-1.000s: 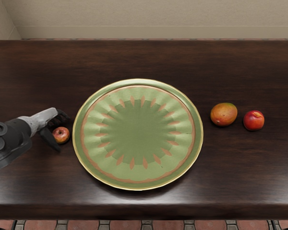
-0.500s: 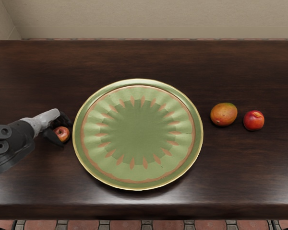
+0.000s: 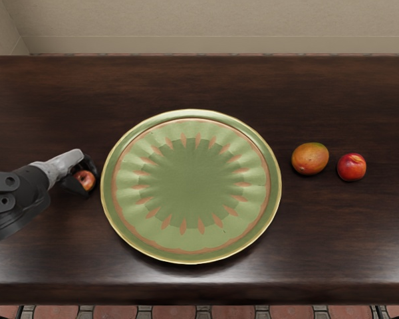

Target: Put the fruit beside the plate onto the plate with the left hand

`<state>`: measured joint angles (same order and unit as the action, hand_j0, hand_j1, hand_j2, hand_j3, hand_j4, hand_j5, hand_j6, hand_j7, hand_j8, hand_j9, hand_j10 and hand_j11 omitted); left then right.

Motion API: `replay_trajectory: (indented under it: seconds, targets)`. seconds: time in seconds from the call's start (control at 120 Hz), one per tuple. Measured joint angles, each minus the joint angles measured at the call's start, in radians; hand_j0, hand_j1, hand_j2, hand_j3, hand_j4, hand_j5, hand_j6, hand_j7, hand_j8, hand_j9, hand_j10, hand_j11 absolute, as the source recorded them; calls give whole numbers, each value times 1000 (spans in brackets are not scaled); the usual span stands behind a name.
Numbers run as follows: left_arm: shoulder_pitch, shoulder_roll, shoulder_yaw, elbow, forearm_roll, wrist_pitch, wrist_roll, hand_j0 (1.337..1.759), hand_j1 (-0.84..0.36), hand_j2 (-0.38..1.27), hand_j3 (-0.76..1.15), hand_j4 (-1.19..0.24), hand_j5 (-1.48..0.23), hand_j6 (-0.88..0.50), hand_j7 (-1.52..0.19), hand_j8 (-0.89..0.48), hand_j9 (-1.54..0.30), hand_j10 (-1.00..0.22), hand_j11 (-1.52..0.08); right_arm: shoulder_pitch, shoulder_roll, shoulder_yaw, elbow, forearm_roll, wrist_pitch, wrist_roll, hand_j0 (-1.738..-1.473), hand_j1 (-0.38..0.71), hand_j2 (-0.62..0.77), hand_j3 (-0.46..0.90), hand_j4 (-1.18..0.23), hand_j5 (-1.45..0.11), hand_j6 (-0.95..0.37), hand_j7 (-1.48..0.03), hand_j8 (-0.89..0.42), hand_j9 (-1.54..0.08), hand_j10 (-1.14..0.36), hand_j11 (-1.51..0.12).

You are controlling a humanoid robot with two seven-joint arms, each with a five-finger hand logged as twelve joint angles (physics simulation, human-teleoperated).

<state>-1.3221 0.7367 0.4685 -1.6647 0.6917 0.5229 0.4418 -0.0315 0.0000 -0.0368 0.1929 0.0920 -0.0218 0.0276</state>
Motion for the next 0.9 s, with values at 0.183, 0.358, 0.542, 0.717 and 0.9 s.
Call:
replay_trajectory:
  seconds: [0.183, 0.358, 0.542, 0.717, 0.9]
  targets:
    - [7, -13, 1, 2, 2, 7, 6, 1661, -461, 302, 224, -632, -1021, -338, -987, 5, -1267, -97, -1245, 0, 0, 0, 0, 0, 0, 0, -1658, -312, -6, 0, -31, -40, -31, -40, -31, -40, -31, -40]
    - [14, -10, 2, 2, 2, 6, -7, 1668, -421, 125, 362, -698, -1005, -256, -1100, 34, -1296, -107, -1261, 0, 0, 0, 0, 0, 0, 0, -1658, -312, -6, 0, -31, -40, -31, -40, -31, -40, -31, -40]
    - [5, 47, -2, -1, 20, -14, -24, 1650, -433, 281, 130, -774, -1070, -284, -1115, -312, -1007, -514, -1043, 0, 0, 0, 0, 0, 0, 0, -1658, -312, -6, 0, -31, -40, -31, -40, -31, -40, -31, -40]
    - [-14, 174, -39, -22, 31, -60, -32, 1644, -437, 341, 55, -820, -1116, -293, -1152, -299, -1121, -550, -1139, 0, 0, 0, 0, 0, 0, 0, -1658, -312, -6, 0, -31, -40, -31, -40, -31, -40, -31, -40]
    - [-18, 256, -172, -43, 6, -203, -52, 1643, -405, 327, 22, -810, -1159, -299, -1171, -294, -1161, -598, -1177, 0, 0, 0, 0, 0, 0, 0, -1658, -312, -6, 0, -31, -40, -31, -40, -31, -40, -31, -40]
